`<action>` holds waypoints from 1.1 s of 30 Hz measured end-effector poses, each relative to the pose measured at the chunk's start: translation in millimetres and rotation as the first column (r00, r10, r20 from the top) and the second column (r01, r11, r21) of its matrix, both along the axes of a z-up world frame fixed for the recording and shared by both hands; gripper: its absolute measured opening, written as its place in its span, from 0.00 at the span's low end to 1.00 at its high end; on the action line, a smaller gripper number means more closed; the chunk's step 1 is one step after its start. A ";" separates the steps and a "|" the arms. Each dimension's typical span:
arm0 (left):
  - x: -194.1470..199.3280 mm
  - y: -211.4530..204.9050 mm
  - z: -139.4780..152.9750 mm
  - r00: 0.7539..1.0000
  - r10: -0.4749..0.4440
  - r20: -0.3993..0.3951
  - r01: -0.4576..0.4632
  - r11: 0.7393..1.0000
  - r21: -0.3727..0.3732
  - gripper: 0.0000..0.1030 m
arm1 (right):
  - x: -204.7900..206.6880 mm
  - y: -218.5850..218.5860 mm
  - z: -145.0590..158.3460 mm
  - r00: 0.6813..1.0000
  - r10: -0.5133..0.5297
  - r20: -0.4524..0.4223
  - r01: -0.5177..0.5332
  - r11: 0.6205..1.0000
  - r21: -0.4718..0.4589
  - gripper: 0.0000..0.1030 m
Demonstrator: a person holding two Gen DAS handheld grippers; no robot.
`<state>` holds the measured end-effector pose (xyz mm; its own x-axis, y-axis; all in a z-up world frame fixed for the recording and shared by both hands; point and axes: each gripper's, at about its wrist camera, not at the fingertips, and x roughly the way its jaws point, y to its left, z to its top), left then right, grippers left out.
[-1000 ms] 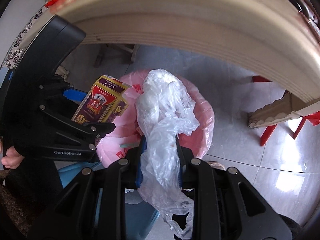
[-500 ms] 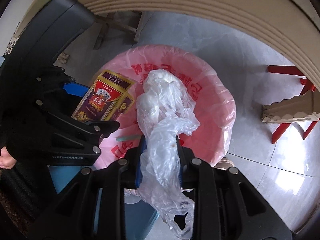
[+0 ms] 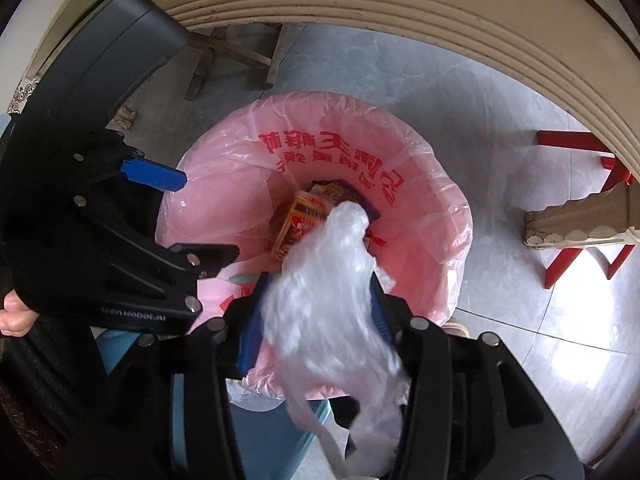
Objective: Collect trash
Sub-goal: 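Open both tools to drop the card box and plastic bag into the bin, then move both tools back over the table toward the tissue and snack wrapper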
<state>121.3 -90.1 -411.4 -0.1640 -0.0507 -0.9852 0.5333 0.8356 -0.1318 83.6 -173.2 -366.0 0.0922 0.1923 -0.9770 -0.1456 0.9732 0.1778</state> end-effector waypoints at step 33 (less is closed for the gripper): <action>-8.3 27.3 108.8 0.970 0.030 0.240 -0.017 0.998 -0.055 0.75 | -15.6 7.8 87.5 0.982 -0.012 0.191 0.013 1.000 -0.008 0.62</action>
